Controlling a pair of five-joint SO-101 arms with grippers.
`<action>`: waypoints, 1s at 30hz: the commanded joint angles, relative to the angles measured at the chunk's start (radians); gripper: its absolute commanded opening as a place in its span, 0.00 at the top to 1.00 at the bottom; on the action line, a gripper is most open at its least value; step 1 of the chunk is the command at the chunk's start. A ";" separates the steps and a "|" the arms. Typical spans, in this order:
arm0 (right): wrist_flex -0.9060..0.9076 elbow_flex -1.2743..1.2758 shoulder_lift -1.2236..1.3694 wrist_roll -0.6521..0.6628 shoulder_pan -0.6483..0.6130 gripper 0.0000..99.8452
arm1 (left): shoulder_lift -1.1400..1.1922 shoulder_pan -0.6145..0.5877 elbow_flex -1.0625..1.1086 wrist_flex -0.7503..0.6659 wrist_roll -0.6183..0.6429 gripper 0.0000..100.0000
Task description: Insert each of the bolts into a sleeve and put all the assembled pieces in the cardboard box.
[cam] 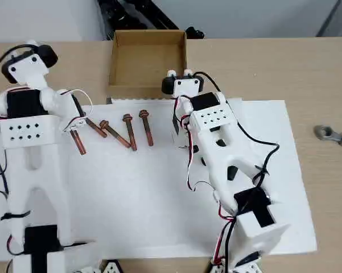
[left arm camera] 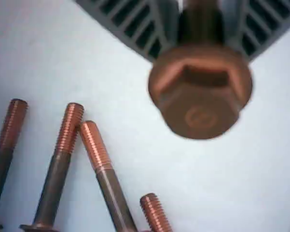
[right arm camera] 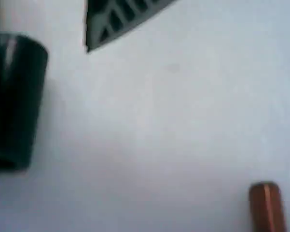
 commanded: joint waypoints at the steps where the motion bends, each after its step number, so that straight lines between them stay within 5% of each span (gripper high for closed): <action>1: -0.054 -0.040 0.028 -0.011 0.002 0.84 | -0.052 -0.005 -0.004 0.018 -0.005 1.00; 19: -0.107 -0.037 0.124 -0.051 0.004 0.85 | -0.052 -0.005 -0.004 0.018 -0.006 1.00; 30: -0.085 -0.035 0.117 0.049 0.004 1.00 | -0.052 -0.006 -0.004 0.018 -0.034 1.00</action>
